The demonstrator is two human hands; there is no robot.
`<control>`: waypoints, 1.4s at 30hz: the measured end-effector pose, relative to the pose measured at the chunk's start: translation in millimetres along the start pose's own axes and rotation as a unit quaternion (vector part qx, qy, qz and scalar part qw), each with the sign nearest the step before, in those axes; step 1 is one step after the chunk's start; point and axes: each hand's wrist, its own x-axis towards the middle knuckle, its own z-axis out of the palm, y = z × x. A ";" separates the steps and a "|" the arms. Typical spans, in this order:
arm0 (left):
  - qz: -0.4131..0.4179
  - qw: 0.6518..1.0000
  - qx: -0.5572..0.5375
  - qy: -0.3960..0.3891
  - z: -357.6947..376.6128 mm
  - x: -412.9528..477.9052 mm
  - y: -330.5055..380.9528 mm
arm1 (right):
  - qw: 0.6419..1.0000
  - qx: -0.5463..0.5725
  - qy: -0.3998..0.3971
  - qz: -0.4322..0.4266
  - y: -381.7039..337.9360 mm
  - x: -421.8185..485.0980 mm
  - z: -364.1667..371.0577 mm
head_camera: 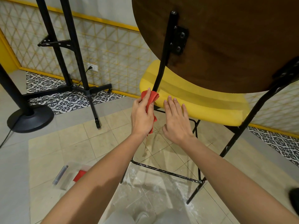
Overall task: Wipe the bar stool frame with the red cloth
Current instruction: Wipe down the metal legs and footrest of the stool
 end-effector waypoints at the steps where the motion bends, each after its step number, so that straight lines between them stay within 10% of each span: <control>1: 0.008 1.000 -0.012 0.013 2.2 -0.7 -0.4 | 1.000 0.003 0.005 -0.002 1.4 0.6 -0.7; 11: -0.097 0.992 0.048 -0.066 -13.4 -15.8 -62.7 | 0.994 0.049 0.071 -0.070 -10.4 -6.4 17.9; 27: -0.161 0.987 -0.009 -0.018 8.7 -20.8 -71.9 | 0.996 0.071 -0.037 -0.033 -18.4 -7.3 56.2; 39: -0.142 0.986 0.075 -0.041 1.3 -24.2 -78.3 | 0.995 0.082 -0.044 -0.021 -17.5 -3.6 54.7; 42: -0.021 0.991 0.129 -0.005 -13.2 -35.6 -77.9 | 0.995 0.085 -0.041 -0.017 -13.9 -5.8 53.1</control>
